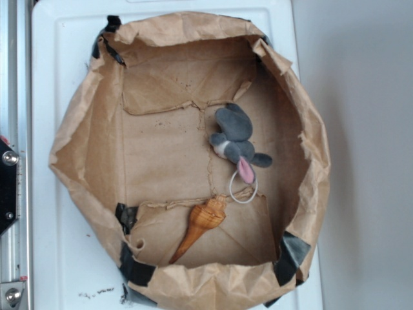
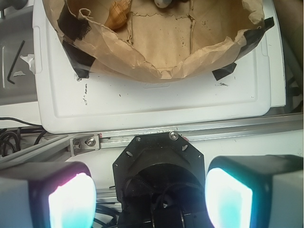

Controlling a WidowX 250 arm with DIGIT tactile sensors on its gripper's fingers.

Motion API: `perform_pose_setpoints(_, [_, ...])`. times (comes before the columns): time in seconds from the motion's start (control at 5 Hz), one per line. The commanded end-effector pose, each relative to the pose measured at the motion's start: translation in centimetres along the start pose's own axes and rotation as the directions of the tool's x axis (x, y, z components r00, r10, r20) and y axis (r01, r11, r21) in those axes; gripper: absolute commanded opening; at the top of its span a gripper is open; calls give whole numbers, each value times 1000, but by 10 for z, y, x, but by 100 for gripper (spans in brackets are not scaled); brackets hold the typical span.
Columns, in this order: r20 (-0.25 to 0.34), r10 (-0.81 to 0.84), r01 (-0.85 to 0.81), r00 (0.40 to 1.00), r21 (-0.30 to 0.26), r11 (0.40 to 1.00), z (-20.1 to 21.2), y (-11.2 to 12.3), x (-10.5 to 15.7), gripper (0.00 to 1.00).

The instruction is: Grab the shell.

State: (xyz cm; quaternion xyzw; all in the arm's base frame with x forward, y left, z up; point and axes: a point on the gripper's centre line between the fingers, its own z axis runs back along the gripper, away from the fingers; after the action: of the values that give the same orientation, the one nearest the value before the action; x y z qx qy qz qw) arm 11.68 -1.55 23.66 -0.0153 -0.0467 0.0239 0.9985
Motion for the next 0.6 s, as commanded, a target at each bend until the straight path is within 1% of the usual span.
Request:
perform_pose_setpoints(0.0, [0,0,0,1000,0,1000,0,0,0,100])
perform_pose_setpoints(0.2, [44,39,-40,998,9,999,-6,-8,40,100])
perform_pose_setpoints(0.4, [67,80,-82,995,34,996,-16,-10,52,100])
